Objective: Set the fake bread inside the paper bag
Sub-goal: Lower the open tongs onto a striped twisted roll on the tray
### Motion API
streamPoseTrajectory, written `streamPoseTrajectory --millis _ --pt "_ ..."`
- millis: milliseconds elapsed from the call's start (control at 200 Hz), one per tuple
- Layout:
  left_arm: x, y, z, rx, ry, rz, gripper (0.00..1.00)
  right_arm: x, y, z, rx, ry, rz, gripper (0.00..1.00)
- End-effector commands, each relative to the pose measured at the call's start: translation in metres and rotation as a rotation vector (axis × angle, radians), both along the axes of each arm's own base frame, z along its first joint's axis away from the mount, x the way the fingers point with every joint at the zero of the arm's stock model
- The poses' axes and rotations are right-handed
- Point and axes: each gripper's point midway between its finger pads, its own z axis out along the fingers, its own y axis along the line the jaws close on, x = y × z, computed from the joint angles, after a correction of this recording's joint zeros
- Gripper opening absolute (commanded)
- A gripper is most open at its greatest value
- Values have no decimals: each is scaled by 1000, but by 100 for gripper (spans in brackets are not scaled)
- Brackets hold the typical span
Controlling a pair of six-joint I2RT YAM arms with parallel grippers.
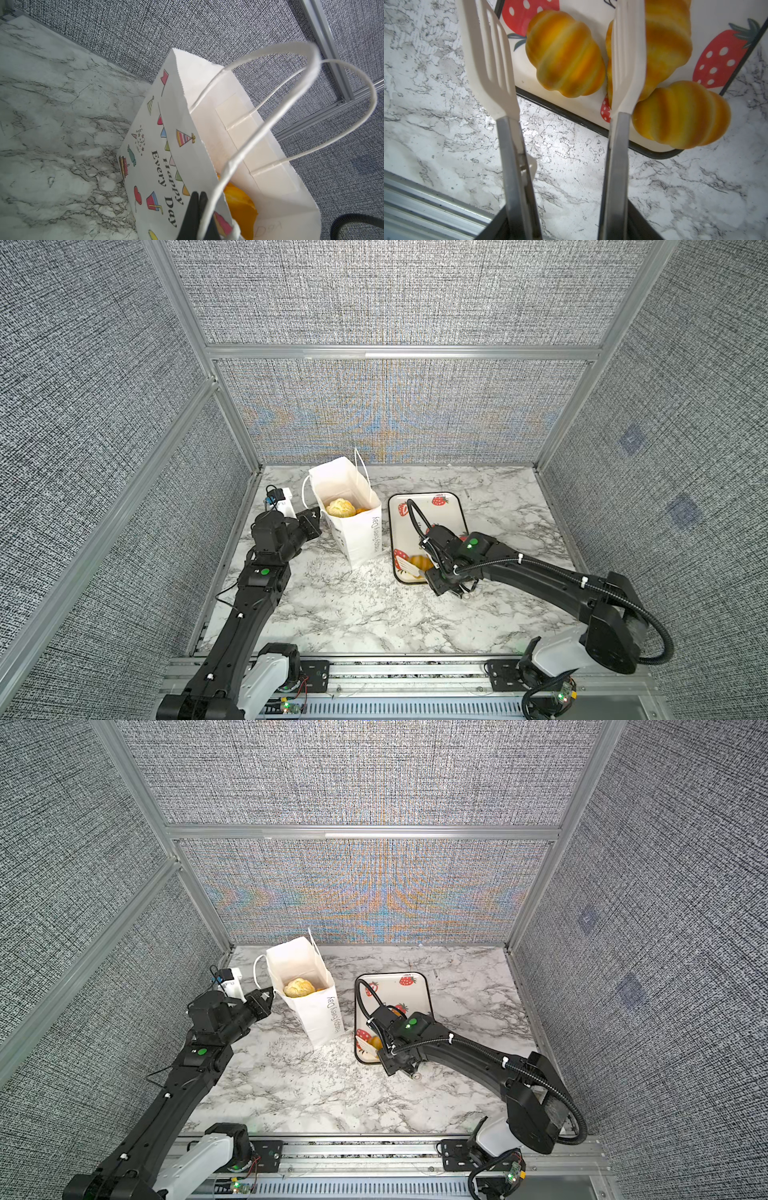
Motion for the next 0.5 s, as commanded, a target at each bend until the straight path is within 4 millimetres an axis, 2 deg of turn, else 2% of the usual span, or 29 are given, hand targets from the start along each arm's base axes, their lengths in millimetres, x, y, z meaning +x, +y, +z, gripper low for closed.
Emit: streamPoseTrajectory --millis 0,305,495 --pt "-2 -2 -8 4 25 -11 0 -1 -4 0 -37 -2 -2 61" --pt "0 -2 -10 2 27 -11 0 0 -7 -3 -93 -7 3 61" --pt "0 -3 -11 1 28 -14 0 1 -6 -2 -99 -11 9 57"
